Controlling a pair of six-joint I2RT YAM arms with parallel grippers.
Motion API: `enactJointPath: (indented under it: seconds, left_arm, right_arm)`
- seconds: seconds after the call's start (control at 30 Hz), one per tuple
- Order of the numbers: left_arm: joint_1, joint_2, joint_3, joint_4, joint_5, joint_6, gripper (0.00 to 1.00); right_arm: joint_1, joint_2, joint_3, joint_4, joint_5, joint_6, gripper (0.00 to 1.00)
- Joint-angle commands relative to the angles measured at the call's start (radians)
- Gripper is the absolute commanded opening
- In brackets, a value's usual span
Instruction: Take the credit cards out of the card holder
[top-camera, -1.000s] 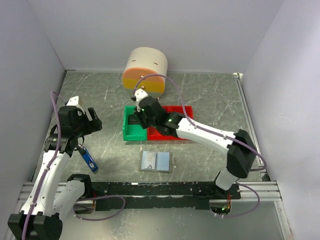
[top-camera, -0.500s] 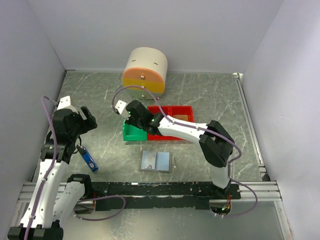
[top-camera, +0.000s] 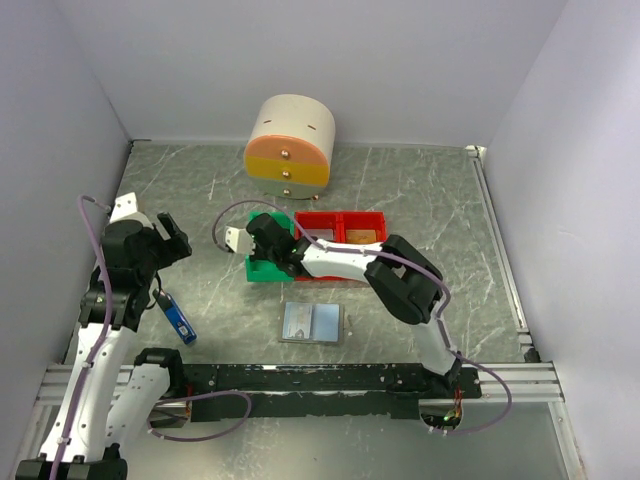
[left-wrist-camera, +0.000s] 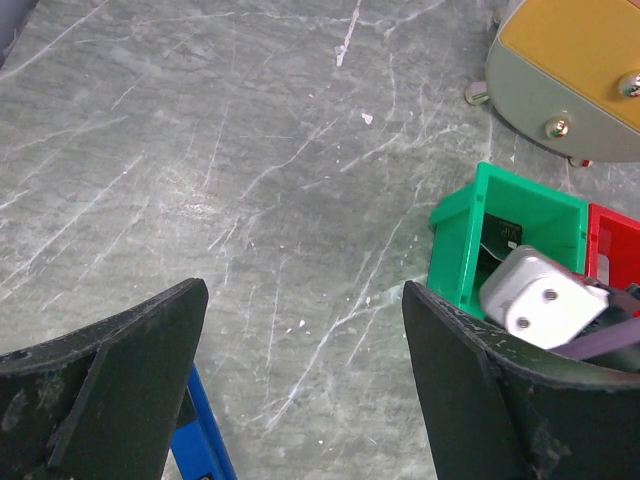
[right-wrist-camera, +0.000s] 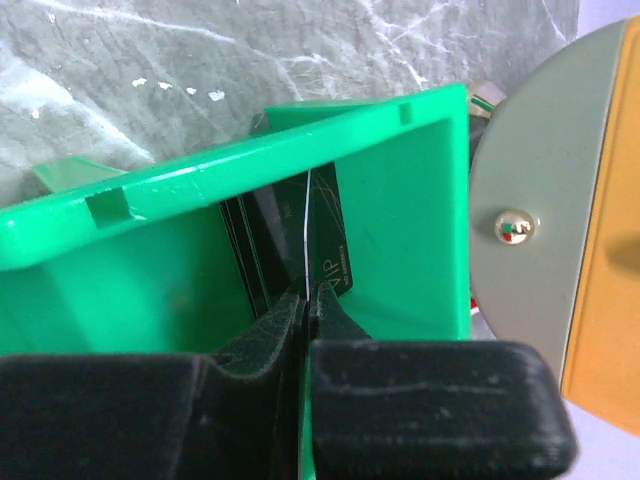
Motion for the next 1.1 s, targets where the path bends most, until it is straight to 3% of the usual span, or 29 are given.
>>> enactJointPath:
  seconds: [0.0,0.23,0.67,0.8,1.07]
  left_arm:
    - [0.009,-0.015,0.003,0.017,-0.023,-0.010,0.90]
    - [0.013,-0.012,0.001,0.023,0.005,-0.002,0.90]
    - [0.015,-0.015,-0.002,0.027,0.015,0.001,0.88]
    - [0.015,-0.003,-0.002,0.029,0.030,0.005,0.88]
    - [0.016,-0.001,-0.004,0.034,0.043,0.010,0.87]
  right_arm:
    - [-0.004,0.049,0.033,0.088,0.052,-0.108,0.00]
    - [-0.018,0.081,0.049,0.121,0.060,-0.126,0.00]
    - [-0.048,0.147,0.132,-0.007,0.029,-0.085,0.07]
    - [-0.048,0.140,0.130,-0.020,0.030,-0.076,0.22]
    - [-0.049,0.116,0.142,-0.062,0.020,-0.034,0.30]
